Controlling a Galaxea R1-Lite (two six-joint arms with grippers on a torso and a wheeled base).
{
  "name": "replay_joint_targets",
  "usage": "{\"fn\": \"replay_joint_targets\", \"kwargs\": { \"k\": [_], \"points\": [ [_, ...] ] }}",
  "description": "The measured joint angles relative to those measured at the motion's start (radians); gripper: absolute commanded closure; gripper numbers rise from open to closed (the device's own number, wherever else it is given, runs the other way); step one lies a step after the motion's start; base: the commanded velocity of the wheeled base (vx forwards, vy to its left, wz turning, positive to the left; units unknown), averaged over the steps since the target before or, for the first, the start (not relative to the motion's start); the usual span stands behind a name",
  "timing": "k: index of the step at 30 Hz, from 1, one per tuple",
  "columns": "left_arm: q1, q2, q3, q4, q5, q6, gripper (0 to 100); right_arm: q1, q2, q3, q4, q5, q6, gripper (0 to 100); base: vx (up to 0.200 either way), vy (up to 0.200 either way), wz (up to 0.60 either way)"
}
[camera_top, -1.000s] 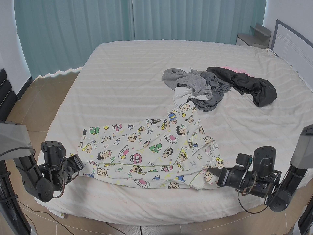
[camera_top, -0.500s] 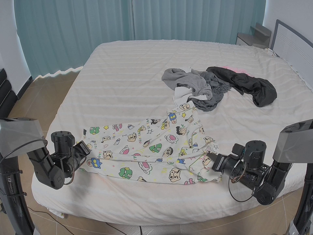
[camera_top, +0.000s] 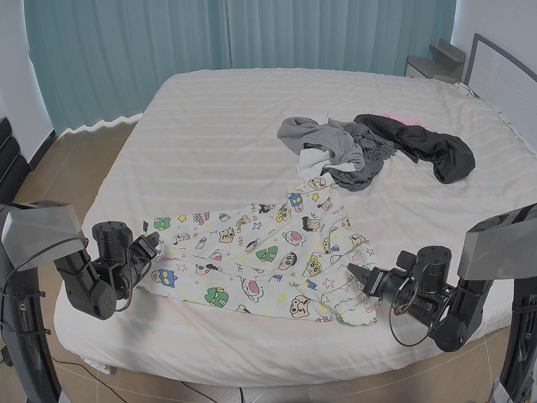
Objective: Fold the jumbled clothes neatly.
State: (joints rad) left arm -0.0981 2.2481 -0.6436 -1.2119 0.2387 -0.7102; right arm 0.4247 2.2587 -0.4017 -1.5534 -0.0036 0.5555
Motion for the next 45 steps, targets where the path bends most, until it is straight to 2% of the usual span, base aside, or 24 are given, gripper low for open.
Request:
{"fn": "replay_joint_targets", "kwargs": {
  "k": [7,12,17,20,24,26,31,32,38,45],
  "points": [
    [0.031,-0.037,0.016,0.013,0.004,0.011,0,-0.019,0.004,-0.001,0.0,-0.001,0.002,0,0.0,0.0,0.0],
    [0.065,-0.074,0.064,0.064,-0.064,0.101,0,-0.029,-0.001,-0.002,0.0,-0.001,0.013,0,0.0,0.0,0.0],
    [0.125,-0.104,0.098,0.123,-0.242,0.244,0,-0.032,-0.011,0.001,0.0,-0.001,0.036,0,0.0,0.0,0.0],
    [0.17,-0.117,0.103,0.171,-0.371,0.371,0,-0.032,-0.016,0.004,0.0,-0.001,0.043,0,0.0,0.0,0.0],
    [0.232,-0.127,0.098,0.229,-0.546,0.479,0,-0.028,-0.02,0.013,0.0,-0.001,0.05,0,0.0,0.0,0.0],
    [0.259,-0.131,0.093,0.255,-0.611,0.539,0,-0.027,-0.022,0.017,0.0,-0.001,0.051,0,0.0,0.0,0.0],
    [0.294,-0.132,0.084,0.289,-0.704,0.625,0,-0.023,-0.024,0.026,0.0,0.0,0.055,0,0.0,0.0,0.0],
    [0.297,-0.131,0.083,0.291,-0.714,0.634,100,-0.022,-0.024,0.027,0.001,0.0,0.055,0,0.0,0.0,0.0],
    [0.314,-0.124,0.085,0.311,-0.724,0.69,100,-0.016,-0.023,0.039,0.0,0.0,0.055,0,0.0,0.0,0.0],
    [0.346,-0.109,0.085,0.353,-0.749,0.712,100,-0.009,-0.023,0.046,0.0,0.0,0.055,0,0.0,0.0,0.0]
  ]
}}
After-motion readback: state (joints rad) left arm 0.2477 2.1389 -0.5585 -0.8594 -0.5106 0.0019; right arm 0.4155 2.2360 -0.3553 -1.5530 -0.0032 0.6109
